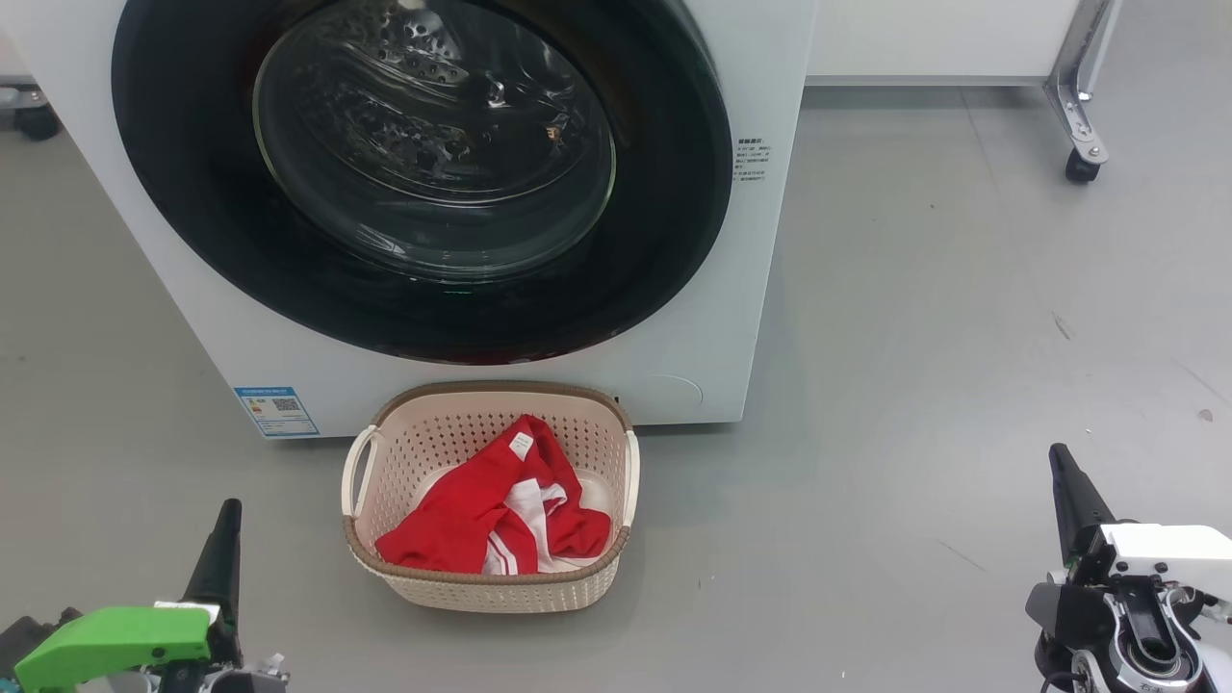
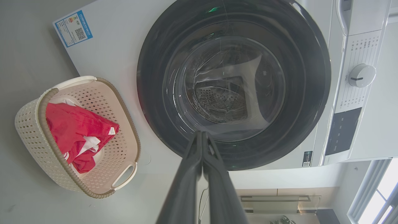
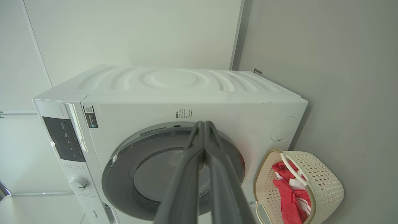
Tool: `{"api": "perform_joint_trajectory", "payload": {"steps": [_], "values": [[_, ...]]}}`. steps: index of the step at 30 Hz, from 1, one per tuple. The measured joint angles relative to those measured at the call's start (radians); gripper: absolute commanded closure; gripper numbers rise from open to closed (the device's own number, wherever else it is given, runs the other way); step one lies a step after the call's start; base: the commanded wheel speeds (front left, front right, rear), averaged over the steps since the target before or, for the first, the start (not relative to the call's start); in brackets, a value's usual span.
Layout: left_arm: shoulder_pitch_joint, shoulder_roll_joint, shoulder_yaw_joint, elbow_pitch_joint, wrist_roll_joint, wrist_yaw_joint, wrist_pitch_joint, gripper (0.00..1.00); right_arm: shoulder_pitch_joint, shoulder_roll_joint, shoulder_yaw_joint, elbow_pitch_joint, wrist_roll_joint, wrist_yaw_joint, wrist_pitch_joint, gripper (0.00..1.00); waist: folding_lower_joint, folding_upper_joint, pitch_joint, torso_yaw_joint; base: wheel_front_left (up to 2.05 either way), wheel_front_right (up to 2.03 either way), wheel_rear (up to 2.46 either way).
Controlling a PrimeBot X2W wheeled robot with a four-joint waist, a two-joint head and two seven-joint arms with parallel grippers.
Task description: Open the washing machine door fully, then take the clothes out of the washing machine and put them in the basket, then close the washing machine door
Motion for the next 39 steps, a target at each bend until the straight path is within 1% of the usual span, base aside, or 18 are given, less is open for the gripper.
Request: {"api": "perform_joint_trajectory", "payload": {"steps": [39], "values": [[-0.001, -0.005, 0.002, 0.007, 0.0, 0.0, 0.003, 1.0, -0.001, 0.0, -0.003, 0.005, 0.0, 0.003, 0.002, 1.0, 0.0, 0.0, 0.0, 0.0, 0.0, 0.0, 0.0]]}}
